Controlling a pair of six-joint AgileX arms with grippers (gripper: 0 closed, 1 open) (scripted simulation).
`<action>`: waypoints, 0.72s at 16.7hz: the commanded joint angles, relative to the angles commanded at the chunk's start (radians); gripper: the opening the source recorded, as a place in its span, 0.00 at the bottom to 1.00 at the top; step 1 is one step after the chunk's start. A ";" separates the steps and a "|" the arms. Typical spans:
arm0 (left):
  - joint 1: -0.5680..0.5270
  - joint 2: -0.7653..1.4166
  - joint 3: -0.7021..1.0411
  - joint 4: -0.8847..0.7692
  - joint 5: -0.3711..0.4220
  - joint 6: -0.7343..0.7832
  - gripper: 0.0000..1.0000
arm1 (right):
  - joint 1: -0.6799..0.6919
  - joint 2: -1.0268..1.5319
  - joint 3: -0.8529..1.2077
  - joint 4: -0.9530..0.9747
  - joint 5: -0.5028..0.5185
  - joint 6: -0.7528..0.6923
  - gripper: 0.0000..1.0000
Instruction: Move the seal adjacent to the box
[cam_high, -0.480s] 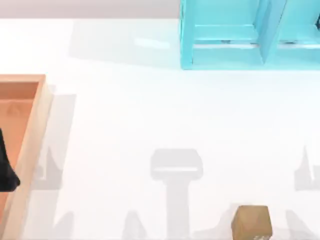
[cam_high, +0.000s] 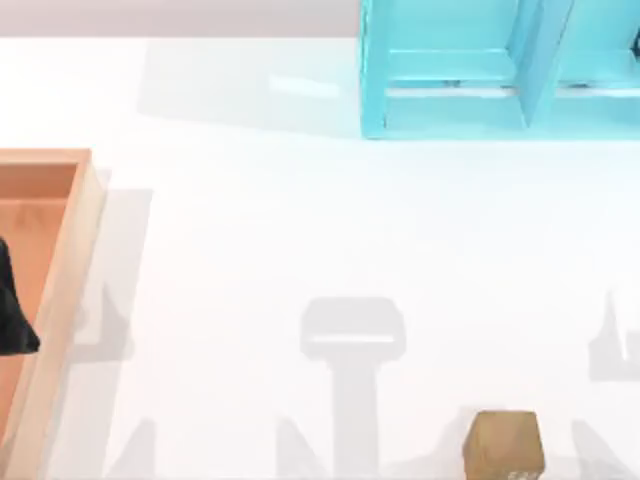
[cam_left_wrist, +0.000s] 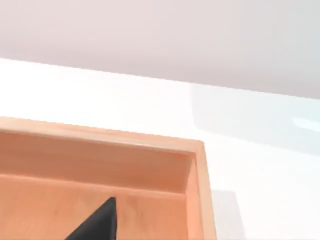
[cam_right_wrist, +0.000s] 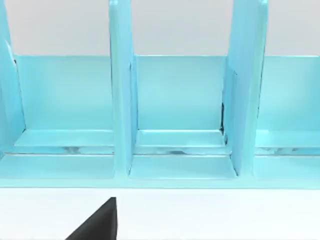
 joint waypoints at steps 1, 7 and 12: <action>-0.016 0.070 0.057 -0.043 -0.008 -0.041 1.00 | 0.000 0.000 0.000 0.000 0.000 0.000 1.00; -0.166 0.671 0.506 -0.370 -0.058 -0.348 1.00 | 0.000 0.000 0.000 0.000 0.000 0.000 1.00; -0.376 1.167 0.950 -0.673 -0.073 -0.607 1.00 | 0.000 0.000 0.000 0.000 0.000 0.000 1.00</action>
